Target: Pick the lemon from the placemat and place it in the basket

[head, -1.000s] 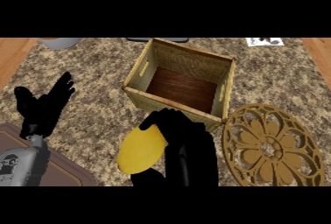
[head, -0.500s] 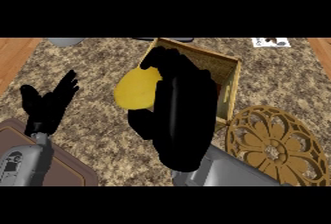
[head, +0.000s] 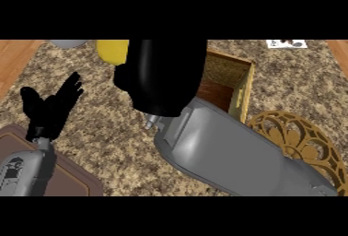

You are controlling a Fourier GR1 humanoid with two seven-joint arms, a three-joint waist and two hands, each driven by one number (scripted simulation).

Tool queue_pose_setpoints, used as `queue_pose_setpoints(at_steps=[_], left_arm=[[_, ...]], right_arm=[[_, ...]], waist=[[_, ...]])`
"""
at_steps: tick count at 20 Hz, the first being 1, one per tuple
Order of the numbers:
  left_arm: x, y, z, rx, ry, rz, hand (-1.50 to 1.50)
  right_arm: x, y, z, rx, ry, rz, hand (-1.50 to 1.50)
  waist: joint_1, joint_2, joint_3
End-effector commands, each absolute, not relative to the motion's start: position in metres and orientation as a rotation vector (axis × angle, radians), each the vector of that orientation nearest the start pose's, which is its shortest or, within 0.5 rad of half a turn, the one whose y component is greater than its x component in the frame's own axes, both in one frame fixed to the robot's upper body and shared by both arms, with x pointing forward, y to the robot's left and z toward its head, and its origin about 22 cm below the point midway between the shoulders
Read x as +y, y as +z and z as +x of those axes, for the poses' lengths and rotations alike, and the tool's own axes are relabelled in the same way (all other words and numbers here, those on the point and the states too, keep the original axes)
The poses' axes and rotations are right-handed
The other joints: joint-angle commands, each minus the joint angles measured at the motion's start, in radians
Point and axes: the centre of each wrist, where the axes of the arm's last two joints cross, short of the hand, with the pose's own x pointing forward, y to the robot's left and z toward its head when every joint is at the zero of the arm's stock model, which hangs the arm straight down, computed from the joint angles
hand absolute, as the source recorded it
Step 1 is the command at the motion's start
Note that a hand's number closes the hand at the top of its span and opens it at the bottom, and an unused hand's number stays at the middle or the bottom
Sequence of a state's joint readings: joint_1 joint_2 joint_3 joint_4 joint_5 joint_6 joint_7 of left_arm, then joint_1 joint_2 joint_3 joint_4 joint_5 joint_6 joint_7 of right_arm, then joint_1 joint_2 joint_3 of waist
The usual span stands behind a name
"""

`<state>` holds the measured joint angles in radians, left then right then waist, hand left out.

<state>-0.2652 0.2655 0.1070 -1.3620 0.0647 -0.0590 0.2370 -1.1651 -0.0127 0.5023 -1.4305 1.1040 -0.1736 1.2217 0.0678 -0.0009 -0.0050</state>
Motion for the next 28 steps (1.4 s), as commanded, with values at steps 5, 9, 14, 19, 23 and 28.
queue_pose_setpoints(at_steps=[5, 9, 14, 19, 23, 28], left_arm=[[0.296, 0.052, 0.31, -1.401, -0.109, 0.153, 0.0], [0.31, 0.043, 0.304, -1.403, -0.109, 0.171, 0.0], [0.307, 0.033, 0.298, -1.374, -0.1, 0.161, 0.0], [0.308, 0.029, 0.296, -1.387, -0.095, 0.175, 0.0], [0.317, 0.036, 0.295, -1.381, -0.101, 0.191, 0.0], [0.31, 0.04, 0.302, -1.385, -0.064, 0.193, 0.0]], right_arm=[[0.037, 0.253, 0.307, -1.588, 0.257, -1.091, 1.5], [0.021, 0.26, 0.333, -1.537, 0.051, -1.188, -1.5], [0.021, 0.233, 0.333, -1.513, 0.111, -1.144, -1.5], [0.019, 0.258, 0.345, -1.616, 0.115, -1.067, -1.5], [0.008, 0.264, 0.34, -1.631, -0.05, -1.029, -1.5], [-0.025, 0.277, 0.344, -1.655, -0.333, -0.921, -1.5]], waist=[[-0.023, 0.002, 0.004], [-0.036, 0.0, 0.003], [-0.028, 0.0, 0.004], [-0.035, 0.004, 0.004], [-0.051, -0.004, 0.004], [-0.074, -0.008, 0.006]])
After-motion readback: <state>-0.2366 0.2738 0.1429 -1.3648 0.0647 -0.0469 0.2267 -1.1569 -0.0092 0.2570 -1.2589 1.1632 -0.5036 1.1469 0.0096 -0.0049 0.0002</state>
